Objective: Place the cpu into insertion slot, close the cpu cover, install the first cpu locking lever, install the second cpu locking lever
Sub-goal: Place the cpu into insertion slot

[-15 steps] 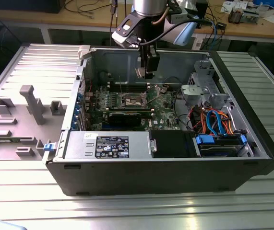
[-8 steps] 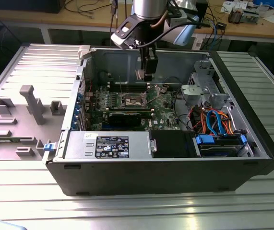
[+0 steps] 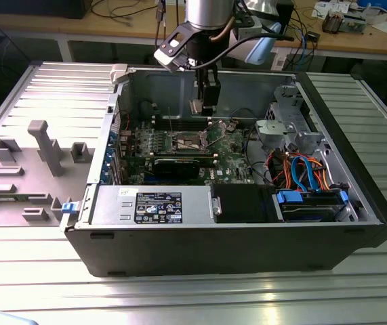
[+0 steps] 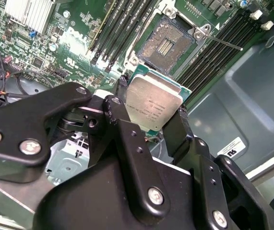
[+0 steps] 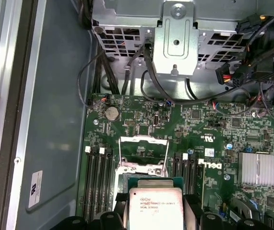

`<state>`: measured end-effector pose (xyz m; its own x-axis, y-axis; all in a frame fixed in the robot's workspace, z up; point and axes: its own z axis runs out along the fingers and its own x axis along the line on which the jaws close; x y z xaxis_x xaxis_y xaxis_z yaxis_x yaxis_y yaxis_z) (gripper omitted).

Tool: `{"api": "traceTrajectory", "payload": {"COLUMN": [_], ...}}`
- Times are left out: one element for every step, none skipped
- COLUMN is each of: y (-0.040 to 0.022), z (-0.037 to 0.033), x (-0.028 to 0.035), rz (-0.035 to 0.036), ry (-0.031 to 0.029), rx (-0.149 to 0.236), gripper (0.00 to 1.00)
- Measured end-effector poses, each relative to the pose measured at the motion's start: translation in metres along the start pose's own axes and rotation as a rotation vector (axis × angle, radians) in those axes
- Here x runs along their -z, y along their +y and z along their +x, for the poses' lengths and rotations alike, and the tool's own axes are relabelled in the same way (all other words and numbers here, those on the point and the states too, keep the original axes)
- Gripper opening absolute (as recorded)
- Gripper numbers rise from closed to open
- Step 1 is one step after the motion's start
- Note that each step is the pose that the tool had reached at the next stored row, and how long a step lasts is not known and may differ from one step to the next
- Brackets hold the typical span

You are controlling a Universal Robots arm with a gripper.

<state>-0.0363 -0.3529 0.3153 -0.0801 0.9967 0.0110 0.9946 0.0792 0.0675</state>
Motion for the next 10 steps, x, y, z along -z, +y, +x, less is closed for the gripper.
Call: {"api": "traceTrajectory", "payload": {"y": [0.0,-0.0001,-0.0001,-0.0001,-0.0001,-0.0001,-0.0001,-0.0001,-0.0001,-0.0001], "z": [0.0,0.0,0.0,0.0,0.0,0.0,0.0,0.0,0.0,0.0], "x": [0.0,0.0,0.0,0.0,0.0,0.0,0.0,0.0,0.0,-0.0001], "rz": [0.0,0.0,0.0,0.0,-0.0001,0.0,-0.0001,0.0,0.0,0.0001], "ry": [0.0,0.0,0.0,0.0,0.0,0.0,0.0,0.0,0.0,0.0], "rx": [0.0,0.0,0.0,0.0,0.0,0.0,0.0,0.0,0.0,0.0], "gripper": [0.55,0.55,0.55,0.55,0.55,0.55,0.55,0.55,0.55,0.55]}}
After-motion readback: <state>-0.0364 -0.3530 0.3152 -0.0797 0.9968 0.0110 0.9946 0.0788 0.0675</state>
